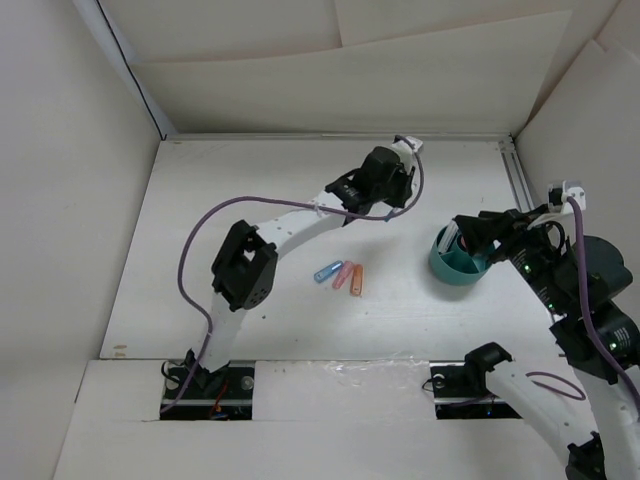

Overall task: Sort the stationery into containers
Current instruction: Pick up the pen from the center of the board, then place the pen in the storage box.

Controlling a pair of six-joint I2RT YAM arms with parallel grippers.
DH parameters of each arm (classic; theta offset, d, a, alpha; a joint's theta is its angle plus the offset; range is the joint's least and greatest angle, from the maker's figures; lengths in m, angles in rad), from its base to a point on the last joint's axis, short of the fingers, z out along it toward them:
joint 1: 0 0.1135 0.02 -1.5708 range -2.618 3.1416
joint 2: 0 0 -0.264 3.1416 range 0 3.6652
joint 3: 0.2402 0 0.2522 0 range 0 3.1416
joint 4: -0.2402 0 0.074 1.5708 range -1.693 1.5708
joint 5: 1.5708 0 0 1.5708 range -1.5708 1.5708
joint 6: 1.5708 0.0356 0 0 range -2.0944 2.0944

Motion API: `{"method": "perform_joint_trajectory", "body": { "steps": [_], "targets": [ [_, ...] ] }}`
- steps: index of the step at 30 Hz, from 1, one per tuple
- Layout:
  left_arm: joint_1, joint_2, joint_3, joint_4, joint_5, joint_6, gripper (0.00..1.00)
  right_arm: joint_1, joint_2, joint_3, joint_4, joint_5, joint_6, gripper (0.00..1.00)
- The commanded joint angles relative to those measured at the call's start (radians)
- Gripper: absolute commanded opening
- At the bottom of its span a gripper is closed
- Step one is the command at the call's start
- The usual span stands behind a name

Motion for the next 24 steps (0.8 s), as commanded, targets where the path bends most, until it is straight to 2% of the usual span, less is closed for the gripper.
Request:
{"method": "perform_joint_trajectory", "body": {
  "steps": [1,5,9,12,15,16,20,24],
  "targets": [
    [0.002,-0.136,-0.075,0.164,0.045,-0.139,0.00,0.010,-0.026,-0.027,0.010,0.056,-0.014,0.61],
    [0.002,-0.258,-0.206,0.345,0.096,-0.271,0.00,0.010,-0.058,-0.049,-0.012,0.125,-0.014,0.61],
    [-0.009,-0.323,-0.341,0.603,0.117,-0.397,0.00,0.010,-0.103,-0.082,-0.012,0.209,-0.005,0.61],
    [-0.032,-0.323,-0.428,0.724,0.076,-0.475,0.00,0.010,-0.129,-0.092,-0.012,0.231,0.006,0.61],
    [-0.032,-0.323,-0.507,0.920,0.076,-0.574,0.00,0.010,-0.129,-0.092,-0.021,0.240,0.015,0.61],
    [-0.032,-0.294,-0.520,1.012,0.076,-0.591,0.00,0.010,-0.129,-0.092,-0.021,0.240,0.015,0.61],
    [-0.066,-0.221,-0.522,1.149,0.036,-0.627,0.00,0.010,-0.138,-0.092,-0.021,0.249,0.024,0.61],
    [-0.084,-0.122,-0.449,1.199,0.045,-0.627,0.00,0.010,-0.138,-0.092,-0.021,0.249,0.024,0.61]
  ]
}}
